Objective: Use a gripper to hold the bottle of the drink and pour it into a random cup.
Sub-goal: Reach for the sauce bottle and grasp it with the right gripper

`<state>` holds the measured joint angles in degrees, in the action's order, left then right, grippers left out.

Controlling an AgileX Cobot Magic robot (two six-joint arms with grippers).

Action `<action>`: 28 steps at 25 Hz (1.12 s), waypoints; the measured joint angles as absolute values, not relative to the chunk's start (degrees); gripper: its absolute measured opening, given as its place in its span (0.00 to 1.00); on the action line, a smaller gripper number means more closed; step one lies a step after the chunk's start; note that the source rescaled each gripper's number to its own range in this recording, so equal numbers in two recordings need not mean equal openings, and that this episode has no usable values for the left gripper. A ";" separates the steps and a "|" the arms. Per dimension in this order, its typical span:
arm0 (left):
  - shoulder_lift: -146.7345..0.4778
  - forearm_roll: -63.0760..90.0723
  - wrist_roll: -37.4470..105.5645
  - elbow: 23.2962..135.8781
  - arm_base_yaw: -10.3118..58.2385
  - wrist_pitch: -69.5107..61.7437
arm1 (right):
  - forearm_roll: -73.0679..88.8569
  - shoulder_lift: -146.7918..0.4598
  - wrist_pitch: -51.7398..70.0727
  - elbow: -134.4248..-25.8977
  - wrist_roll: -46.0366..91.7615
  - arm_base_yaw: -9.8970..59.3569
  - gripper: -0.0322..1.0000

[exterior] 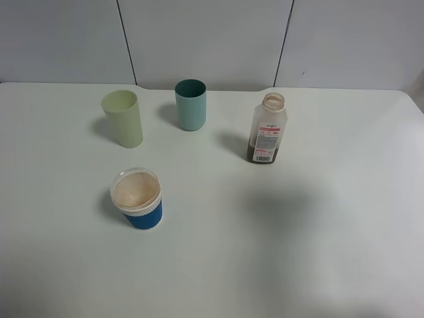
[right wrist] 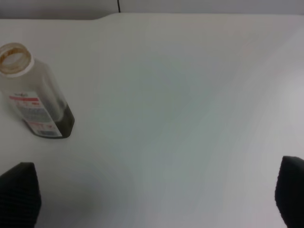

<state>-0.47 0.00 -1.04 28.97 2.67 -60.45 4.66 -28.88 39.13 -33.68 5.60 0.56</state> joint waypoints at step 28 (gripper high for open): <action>-0.47 0.00 -1.04 28.97 2.67 -60.45 | -3.45 -72.84 10.35 -33.68 5.84 0.56 1.00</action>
